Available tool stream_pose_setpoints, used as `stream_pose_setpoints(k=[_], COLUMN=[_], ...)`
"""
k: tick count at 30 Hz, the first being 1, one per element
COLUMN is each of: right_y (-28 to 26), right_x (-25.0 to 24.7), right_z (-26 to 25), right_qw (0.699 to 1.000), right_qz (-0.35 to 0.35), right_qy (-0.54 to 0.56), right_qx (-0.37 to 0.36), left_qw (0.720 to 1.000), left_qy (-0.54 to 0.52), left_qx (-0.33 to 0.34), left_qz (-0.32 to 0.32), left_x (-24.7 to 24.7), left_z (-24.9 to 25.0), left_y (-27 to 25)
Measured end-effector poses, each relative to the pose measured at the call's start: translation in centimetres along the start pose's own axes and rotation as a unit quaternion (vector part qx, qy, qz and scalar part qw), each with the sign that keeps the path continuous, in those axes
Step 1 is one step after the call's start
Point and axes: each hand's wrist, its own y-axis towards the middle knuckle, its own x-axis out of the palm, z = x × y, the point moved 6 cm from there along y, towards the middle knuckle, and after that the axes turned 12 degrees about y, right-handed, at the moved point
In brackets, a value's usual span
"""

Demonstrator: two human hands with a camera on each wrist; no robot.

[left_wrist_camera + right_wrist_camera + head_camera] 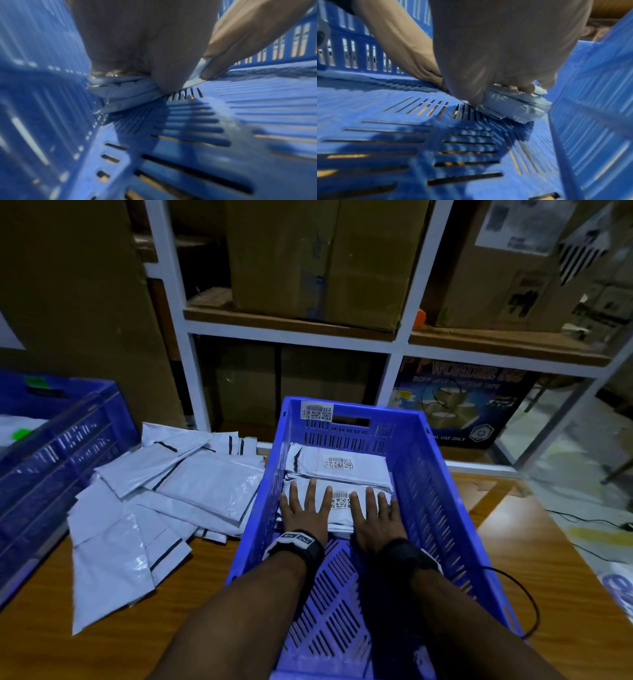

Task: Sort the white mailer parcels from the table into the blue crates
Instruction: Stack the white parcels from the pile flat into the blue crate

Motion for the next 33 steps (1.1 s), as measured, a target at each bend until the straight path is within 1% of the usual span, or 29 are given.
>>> stream_pose_setpoints(k=[2,6,9,11,14,17,21,24,26,28,33], right_y=[0.0,0.0,-0.5,-0.9,-1.1,-1.9,-4.3,-5.9,-6.7,-7.3,-8.8], right_x=[0.2,0.3,-0.7,-2.2,-5.6,-10.3,-17.3,-20.8,-22.3,-23.3,-25.1], right_z=[0.0,0.4,0.5,0.2,-0.1,-0.3,-0.2,0.0,-0.4,-1.6,-7.0], right_qw=[1.000,0.997,0.993,0.993,0.992,0.991,0.974,0.960,0.953,0.950,0.943], right_qz=[-0.011,-0.039,-0.056,-0.049,0.000,0.070,0.202,0.264,0.284,0.290,0.301], right_qy=[0.011,0.071,0.099,0.109,0.124,0.115,0.082,0.055,0.063,0.069,0.075], right_qx=[0.000,0.007,0.019,0.025,0.019,-0.013,-0.058,-0.069,-0.078,-0.088,-0.124], left_qw=[1.000,1.000,0.999,0.999,0.999,0.997,0.983,0.971,0.964,0.960,0.950], left_qy=[-0.004,-0.010,-0.015,-0.020,-0.026,-0.017,0.001,0.018,0.022,0.027,0.057], left_qx=[-0.002,-0.004,0.003,0.010,0.019,0.030,0.040,0.024,0.011,0.002,-0.021], left_qz=[-0.003,-0.024,-0.045,-0.031,0.013,0.071,0.180,0.235,0.264,0.278,0.307], left_x=[-0.1,-0.7,-1.8,-3.2,-6.1,-10.2,-17.7,-21.9,-23.4,-23.9,-23.4], left_z=[0.0,-0.1,-0.1,0.1,0.4,0.6,0.0,-2.4,-4.4,-6.6,-12.8], left_y=[-0.3,-0.8,-1.1,-1.5,-2.4,-3.4,-5.5,-7.6,-9.0,-10.0,-11.8])
